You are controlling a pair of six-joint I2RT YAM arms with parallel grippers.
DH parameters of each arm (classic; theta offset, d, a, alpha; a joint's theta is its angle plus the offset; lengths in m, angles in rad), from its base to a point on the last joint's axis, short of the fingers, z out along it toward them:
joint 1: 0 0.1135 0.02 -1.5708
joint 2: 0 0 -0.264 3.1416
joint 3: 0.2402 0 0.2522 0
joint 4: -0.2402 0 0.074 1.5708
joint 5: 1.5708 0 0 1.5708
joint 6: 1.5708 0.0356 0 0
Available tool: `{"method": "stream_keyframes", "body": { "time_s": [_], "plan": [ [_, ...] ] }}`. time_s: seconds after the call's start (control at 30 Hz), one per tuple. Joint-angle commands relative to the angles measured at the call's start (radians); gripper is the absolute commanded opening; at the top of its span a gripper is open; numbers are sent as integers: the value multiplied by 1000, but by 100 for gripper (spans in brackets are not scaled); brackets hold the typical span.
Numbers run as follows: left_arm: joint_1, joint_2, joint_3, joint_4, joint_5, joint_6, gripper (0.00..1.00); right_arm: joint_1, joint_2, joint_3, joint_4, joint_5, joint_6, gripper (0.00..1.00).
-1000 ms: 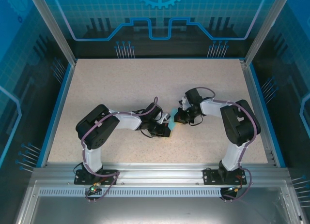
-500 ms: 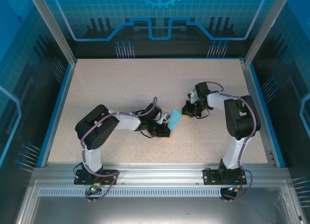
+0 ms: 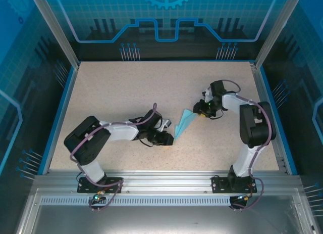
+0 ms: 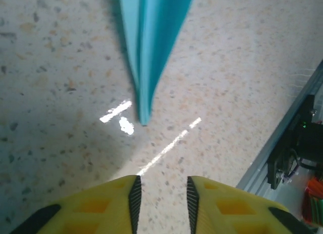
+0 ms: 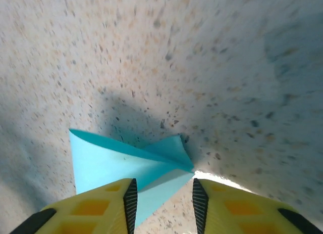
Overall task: Fold a paper plane with a square sheet of paper (fold left side to right side)
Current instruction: Fold the wing for the fifth time at the center of the table, then turn over the paper plane at the center of the table.
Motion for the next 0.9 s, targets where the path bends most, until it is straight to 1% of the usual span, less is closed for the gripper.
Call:
{"method": "stream_keyframes", "body": {
  "time_s": [0.0, 0.1, 0.2, 0.27, 0.37, 0.43, 0.53, 0.67, 0.77, 0.87],
  "plan": [
    [6, -110, -1, -80, -47, 60, 39, -9, -92, 22, -67, 85, -17, 47],
    [9, -181, 4, -127, -122, 74, 47, -7, -155, -3, -95, 115, -7, 56],
    [7, -236, 25, -203, -281, 69, 52, 20, -221, -35, -137, 129, 32, 63],
    [7, -271, 27, -232, -400, 51, 55, 65, -261, -67, -153, 158, 66, 68],
    [7, -311, 30, -267, -579, 19, 60, 145, -284, -107, -141, 175, 135, 70],
    [7, -332, 29, -281, -664, -3, 63, 202, -272, -121, -114, 176, 187, 70],
    [7, -356, 19, -282, -717, -30, 65, 274, -226, -101, -109, 218, 237, 70],
    [7, -370, 8, -282, -723, -38, 66, 316, -176, -98, -115, 285, 276, 67],
    [7, -373, 2, -286, -723, -37, 66, 322, -142, -105, -102, 289, 285, 60],
    [7, -384, -3, -290, -726, -39, 66, 324, -126, -103, -103, 281, 280, 46]
  ]
}}
